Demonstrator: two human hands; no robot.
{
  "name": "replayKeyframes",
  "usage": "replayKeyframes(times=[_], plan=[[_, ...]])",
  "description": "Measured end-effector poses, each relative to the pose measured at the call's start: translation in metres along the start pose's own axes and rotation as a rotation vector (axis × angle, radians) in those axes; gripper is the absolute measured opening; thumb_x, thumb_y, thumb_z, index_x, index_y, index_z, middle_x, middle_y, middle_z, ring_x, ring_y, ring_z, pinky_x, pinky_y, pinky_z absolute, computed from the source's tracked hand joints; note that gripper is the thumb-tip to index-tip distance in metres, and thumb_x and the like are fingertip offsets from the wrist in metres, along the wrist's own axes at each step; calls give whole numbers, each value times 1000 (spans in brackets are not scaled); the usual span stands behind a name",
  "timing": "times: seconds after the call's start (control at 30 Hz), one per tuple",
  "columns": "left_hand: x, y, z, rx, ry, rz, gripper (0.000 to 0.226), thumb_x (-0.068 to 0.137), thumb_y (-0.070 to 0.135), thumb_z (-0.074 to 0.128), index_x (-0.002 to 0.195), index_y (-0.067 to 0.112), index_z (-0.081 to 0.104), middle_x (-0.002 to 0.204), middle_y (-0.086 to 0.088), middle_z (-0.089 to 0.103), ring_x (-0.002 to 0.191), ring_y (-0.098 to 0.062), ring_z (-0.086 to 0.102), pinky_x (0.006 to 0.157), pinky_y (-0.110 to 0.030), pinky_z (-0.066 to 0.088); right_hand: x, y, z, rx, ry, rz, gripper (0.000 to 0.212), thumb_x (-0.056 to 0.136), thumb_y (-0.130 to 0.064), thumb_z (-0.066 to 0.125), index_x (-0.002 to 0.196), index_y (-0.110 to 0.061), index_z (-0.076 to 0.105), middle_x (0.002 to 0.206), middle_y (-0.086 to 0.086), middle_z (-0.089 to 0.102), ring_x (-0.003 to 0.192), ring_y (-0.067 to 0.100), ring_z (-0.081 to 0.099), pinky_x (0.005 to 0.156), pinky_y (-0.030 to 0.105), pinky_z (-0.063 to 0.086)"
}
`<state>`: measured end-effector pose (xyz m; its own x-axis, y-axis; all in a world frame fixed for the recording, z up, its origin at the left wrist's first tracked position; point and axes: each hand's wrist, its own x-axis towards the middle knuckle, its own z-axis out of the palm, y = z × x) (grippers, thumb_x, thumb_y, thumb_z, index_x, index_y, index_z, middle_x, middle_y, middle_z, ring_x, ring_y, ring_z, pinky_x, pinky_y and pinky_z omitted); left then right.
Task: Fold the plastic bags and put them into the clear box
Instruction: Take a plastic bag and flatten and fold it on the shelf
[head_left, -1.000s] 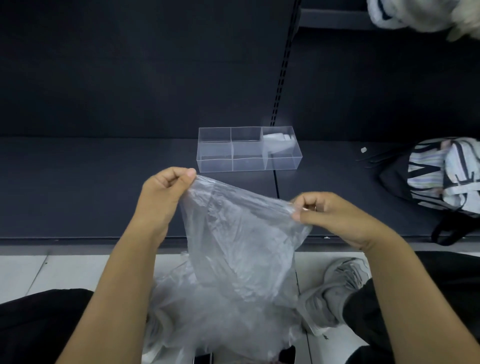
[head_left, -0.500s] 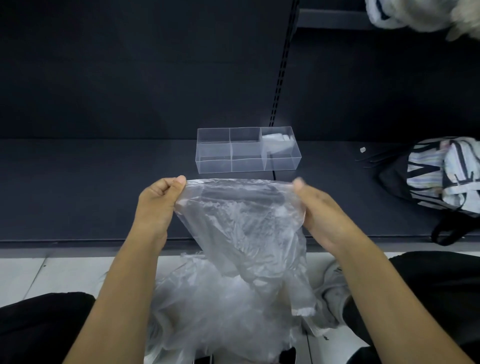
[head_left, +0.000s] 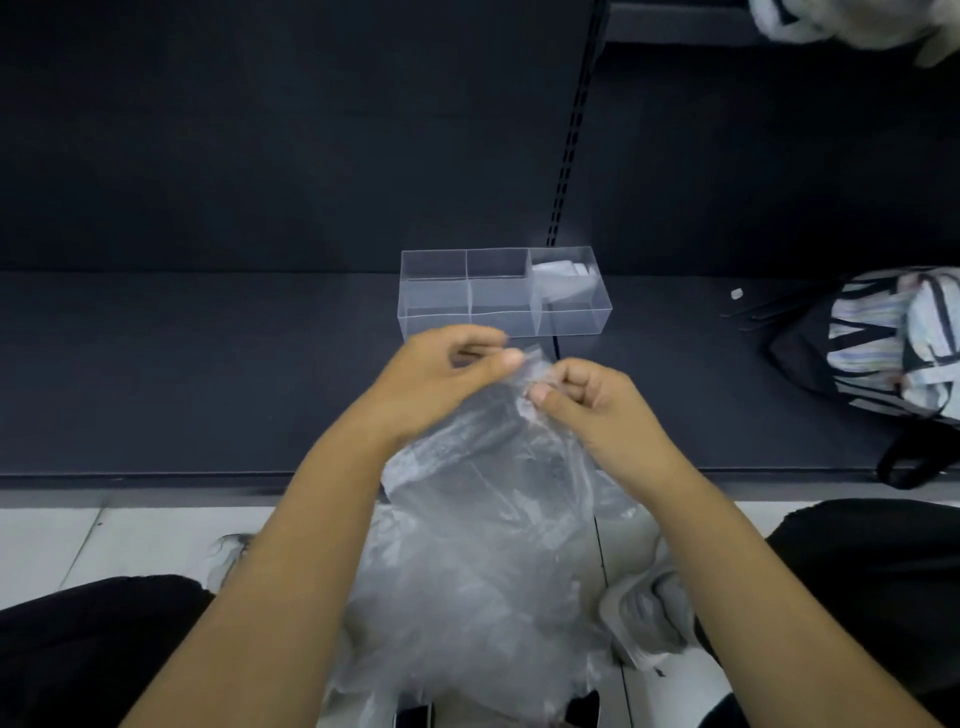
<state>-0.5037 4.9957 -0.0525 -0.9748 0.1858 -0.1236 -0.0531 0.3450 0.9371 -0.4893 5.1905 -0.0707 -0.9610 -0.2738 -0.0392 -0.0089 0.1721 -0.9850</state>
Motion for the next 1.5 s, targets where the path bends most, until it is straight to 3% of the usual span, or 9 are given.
replayKeyframes(times=[0.1, 0.23, 0.47, 0.67, 0.83, 1.0, 1.13, 1.3, 1.5], plan=[[16, 2, 7, -209, -20, -102, 17, 78, 34, 76, 87, 20, 75, 86, 3, 75, 82, -9, 70, 81, -25, 55, 10, 0, 0, -7, -84, 61, 21, 91, -21, 64, 88, 0, 63, 80, 19, 66, 72, 23, 58, 72, 34, 47], [32, -27, -6, -330, 214, -232, 17, 79, 30, 76, 86, 15, 76, 82, 0, 75, 74, -10, 70, 65, -21, 54, 25, 19, -23, -94, -111, 220, 15, 89, -27, 68, 81, -14, 70, 77, 11, 71, 69, 15, 66, 73, 27, 52], [63, -98, -32, -428, 571, -410, 5, 79, 23, 77, 78, 20, 74, 85, -4, 74, 76, -16, 70, 74, -28, 55, 53, 80, -71, -119, 95, 380, 16, 91, -14, 63, 77, -17, 69, 76, -6, 70, 73, 9, 61, 67, 18, 46], [92, -158, -33, -297, 675, -502, 5, 83, 19, 74, 85, 15, 72, 93, -6, 70, 83, -18, 64, 82, -27, 50, 77, 117, -84, 146, 142, 606, 37, 94, -44, 53, 105, -12, 66, 98, 6, 70, 88, 18, 68, 78, 28, 54], [103, -190, -29, -217, 706, -581, 16, 83, 23, 73, 92, 10, 74, 86, 1, 68, 75, -13, 61, 77, -24, 46, 97, 147, -65, 48, 181, 636, 24, 88, -4, 66, 112, -4, 63, 78, 7, 66, 63, 14, 59, 64, 22, 53], [115, -201, -32, -285, 755, -625, 24, 83, 22, 74, 62, 15, 66, 61, 2, 66, 66, -19, 61, 73, -27, 50, 133, 166, -72, -37, 453, 574, 15, 85, 3, 65, 99, -1, 66, 62, 6, 62, 44, 5, 53, 45, 12, 43], [136, -194, -36, -343, 740, -636, 17, 82, 23, 75, 68, 17, 66, 72, 0, 67, 78, -22, 65, 81, -30, 53, 165, 166, -83, -134, 503, 444, 13, 83, 3, 64, 91, -6, 67, 62, 2, 64, 42, -3, 53, 47, 11, 45], [149, -184, -38, -270, 760, -597, 17, 90, 23, 64, 75, 14, 64, 74, -1, 63, 71, -18, 57, 62, -23, 47, 185, 162, -93, -306, 576, 389, 19, 91, -6, 55, 108, -12, 61, 97, 2, 64, 87, 14, 59, 74, 24, 45], [94, -181, -16, 290, 788, -287, 27, 96, 14, 52, 119, 2, 60, 125, -17, 53, 112, -30, 53, 96, -35, 40, 117, 164, -84, -323, 554, 599, 39, 92, -32, 57, 94, 6, 65, 73, 10, 62, 70, 25, 58, 69, 41, 50]])
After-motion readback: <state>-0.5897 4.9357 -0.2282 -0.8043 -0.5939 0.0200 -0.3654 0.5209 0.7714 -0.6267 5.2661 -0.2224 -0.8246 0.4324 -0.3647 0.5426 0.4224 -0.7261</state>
